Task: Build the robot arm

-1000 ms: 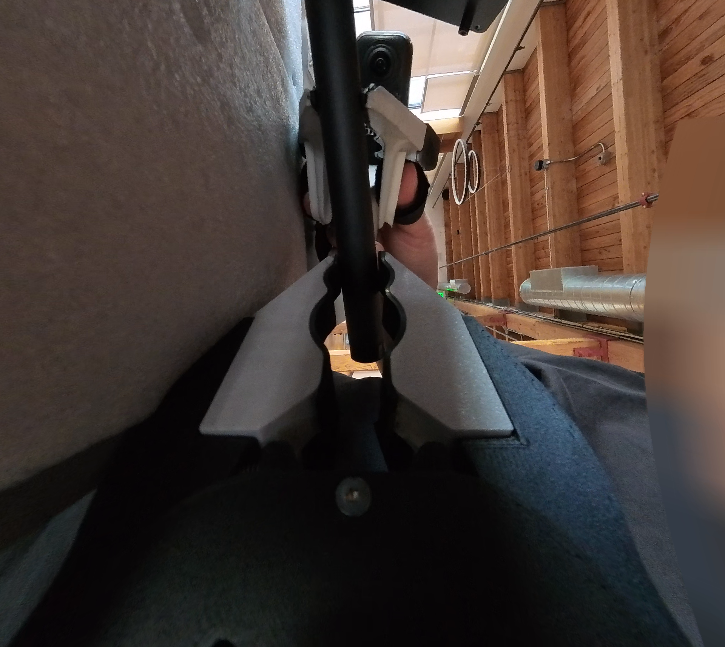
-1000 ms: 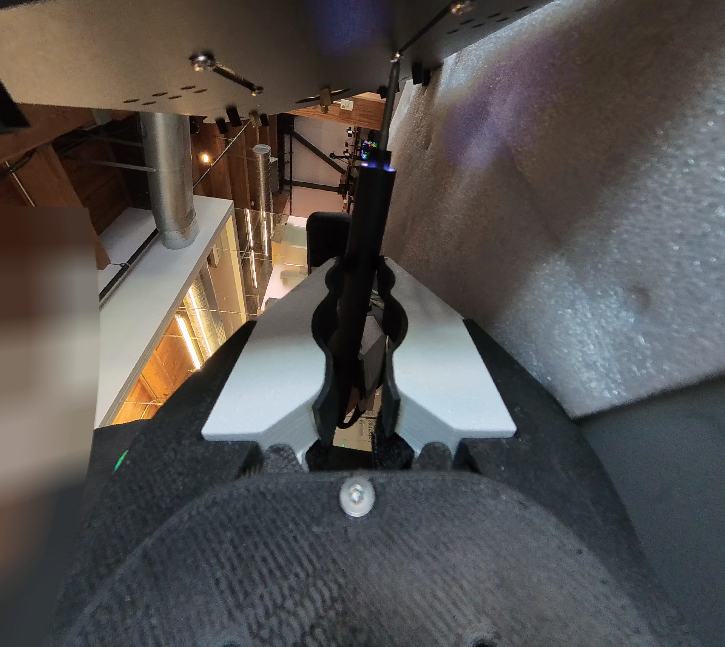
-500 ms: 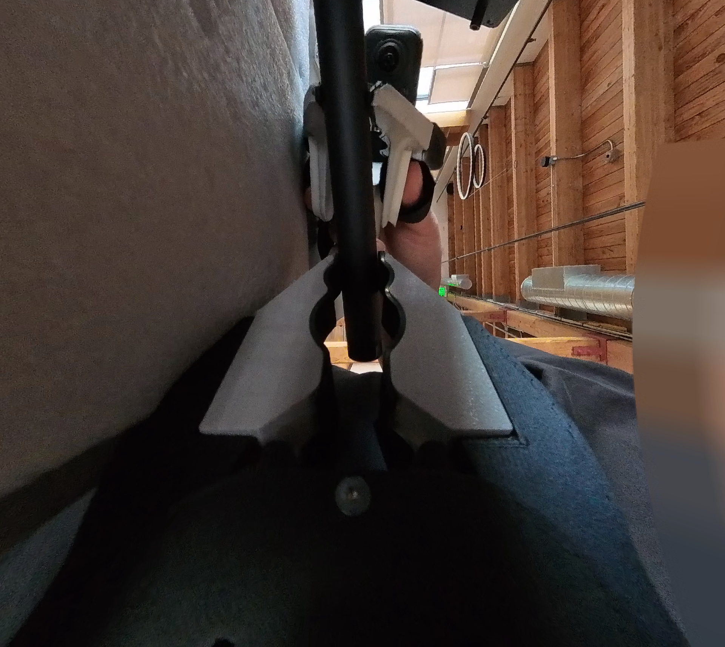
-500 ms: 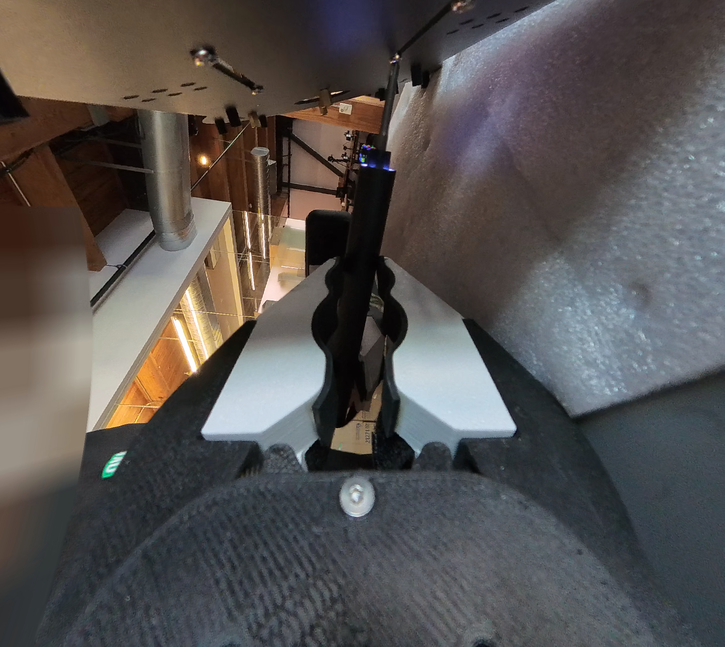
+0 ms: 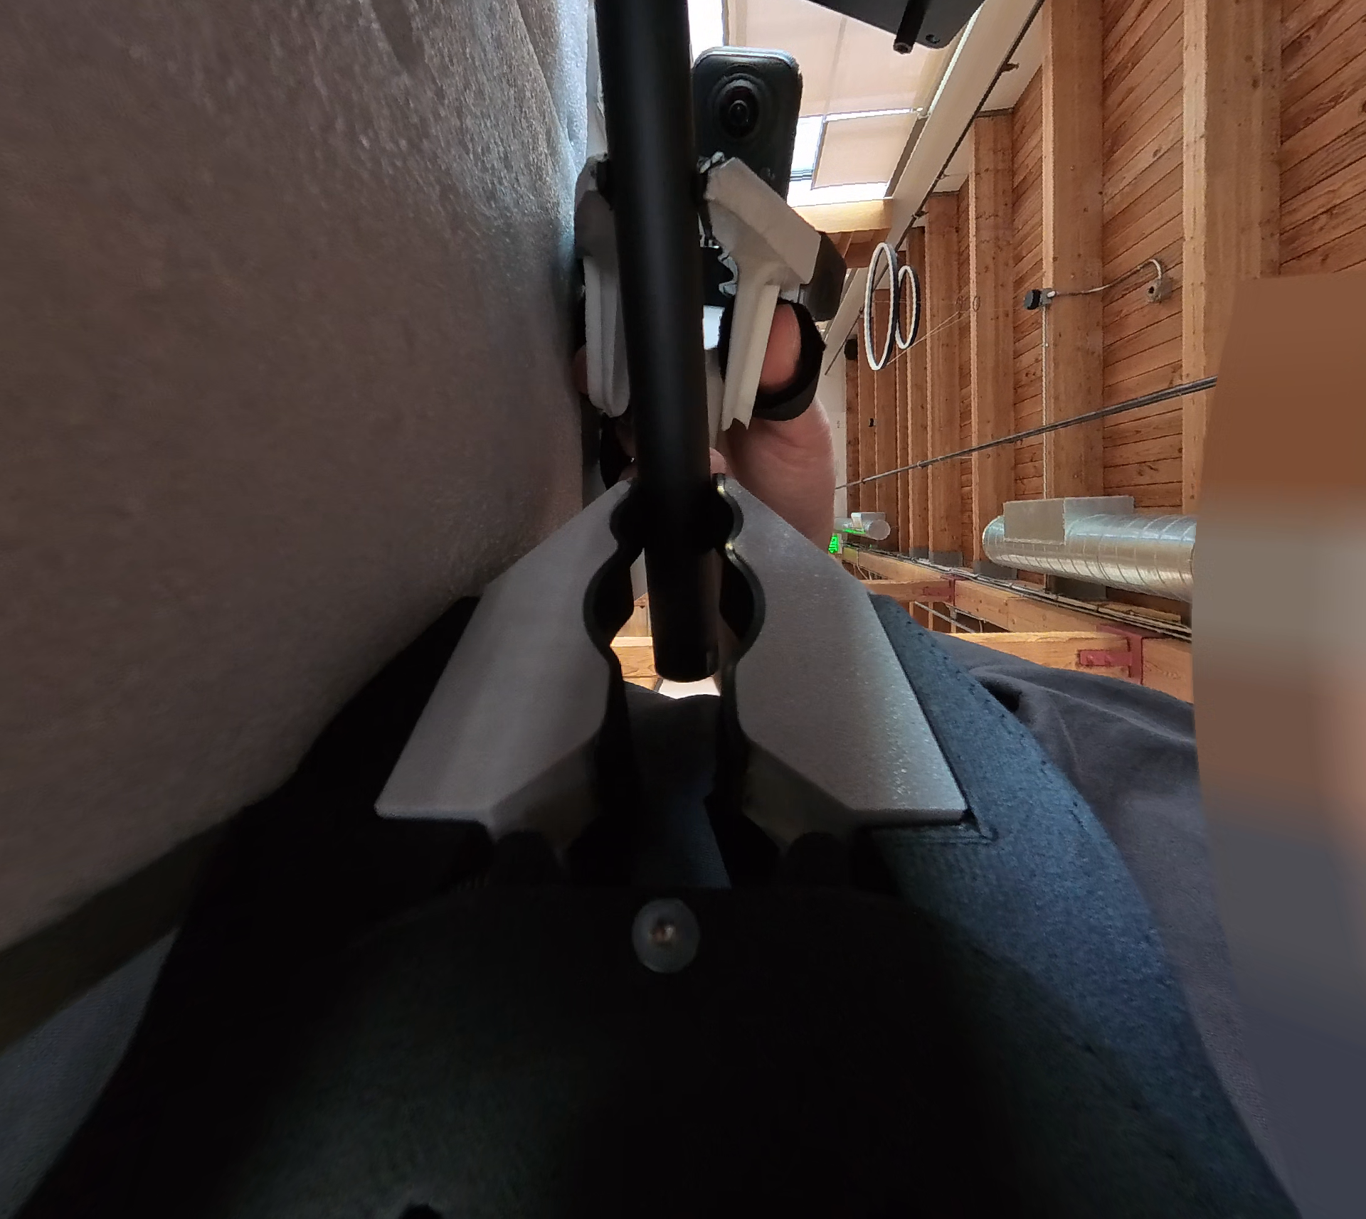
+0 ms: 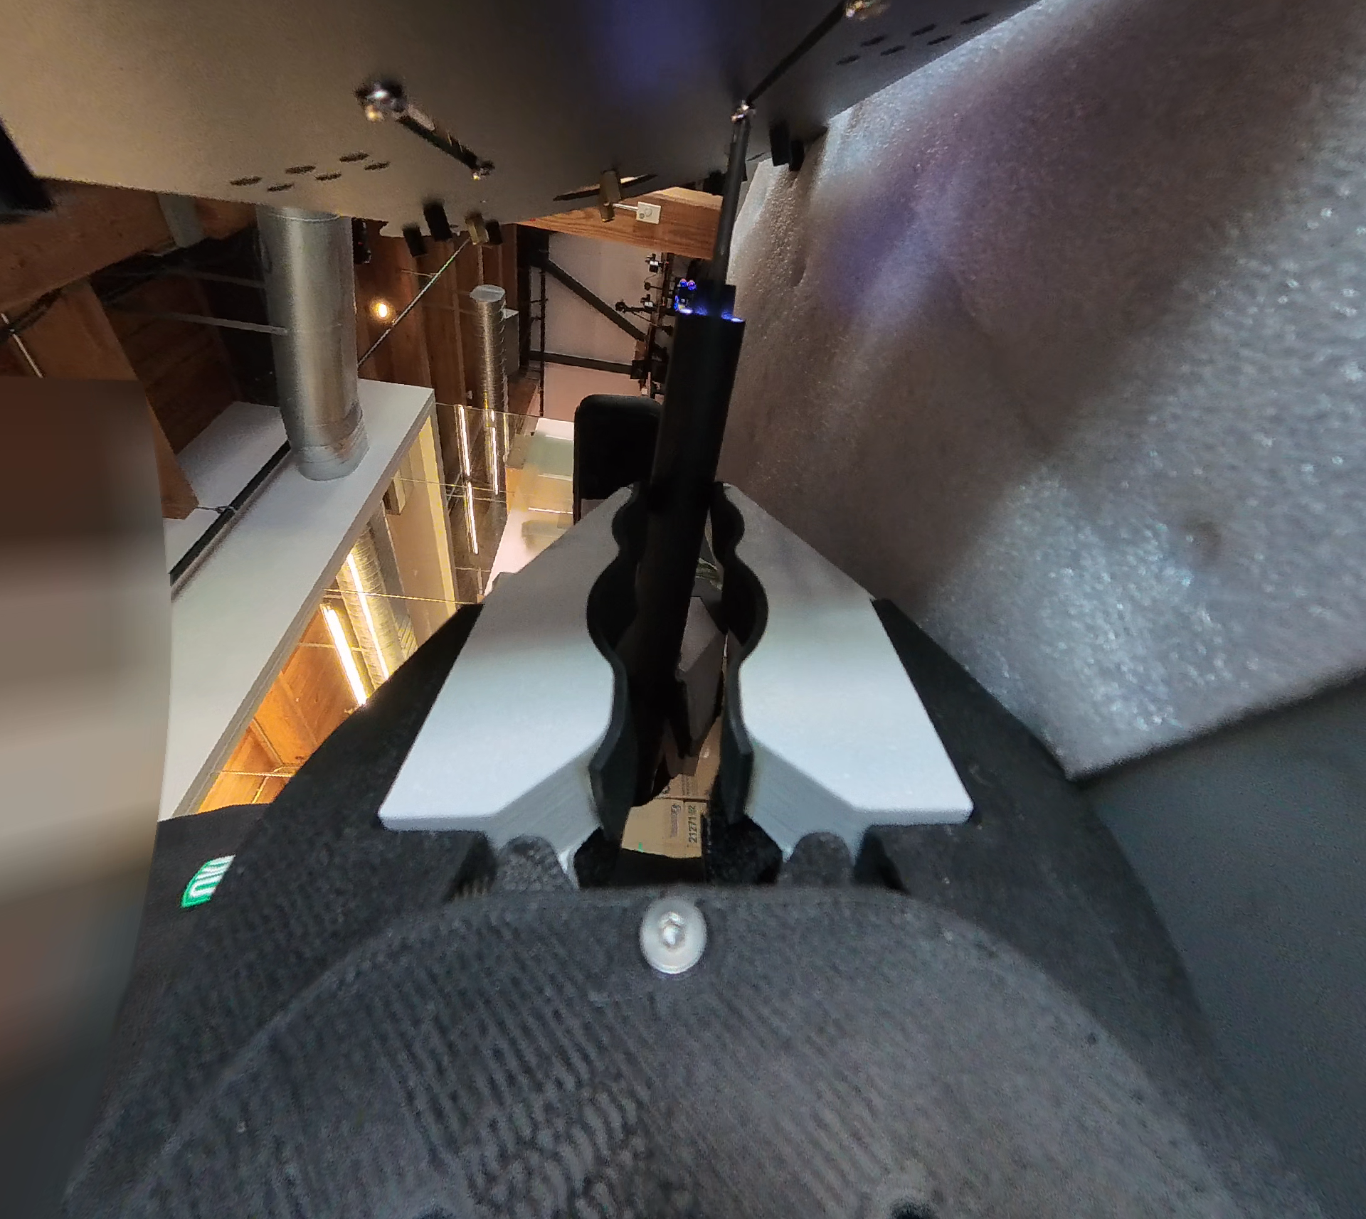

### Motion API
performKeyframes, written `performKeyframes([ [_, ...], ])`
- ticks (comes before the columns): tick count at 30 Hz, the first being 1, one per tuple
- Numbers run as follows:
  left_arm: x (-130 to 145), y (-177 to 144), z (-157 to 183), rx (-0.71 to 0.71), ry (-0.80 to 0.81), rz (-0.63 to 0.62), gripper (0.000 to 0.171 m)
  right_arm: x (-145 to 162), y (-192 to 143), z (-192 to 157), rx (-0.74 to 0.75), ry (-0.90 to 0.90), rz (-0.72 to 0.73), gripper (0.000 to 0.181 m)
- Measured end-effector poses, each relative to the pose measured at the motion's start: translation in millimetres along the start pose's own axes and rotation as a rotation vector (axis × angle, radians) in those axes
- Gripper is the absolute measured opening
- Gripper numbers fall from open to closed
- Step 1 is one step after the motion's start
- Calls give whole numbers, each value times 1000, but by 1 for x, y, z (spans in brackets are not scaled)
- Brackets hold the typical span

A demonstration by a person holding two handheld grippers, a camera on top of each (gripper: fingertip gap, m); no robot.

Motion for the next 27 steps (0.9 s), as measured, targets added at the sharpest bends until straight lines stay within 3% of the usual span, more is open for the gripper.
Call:
performKeyframes([
  [1,0,0,0,-1,0,-1,17,0,0,0,-1,1,-3,15],
  [27,7,-2,-3,-37,10,-50,17,6,0,1,10,-31,-25,15],
])
Point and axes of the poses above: each gripper's, where its closed fingertips meet, y out along the fingers, x out of its underside, z = x × y across the jaws, the point moved 1 cm from there along -y, back along the fingers, and after that the axes turned 10 degrees about x, right-handed, at the moved point
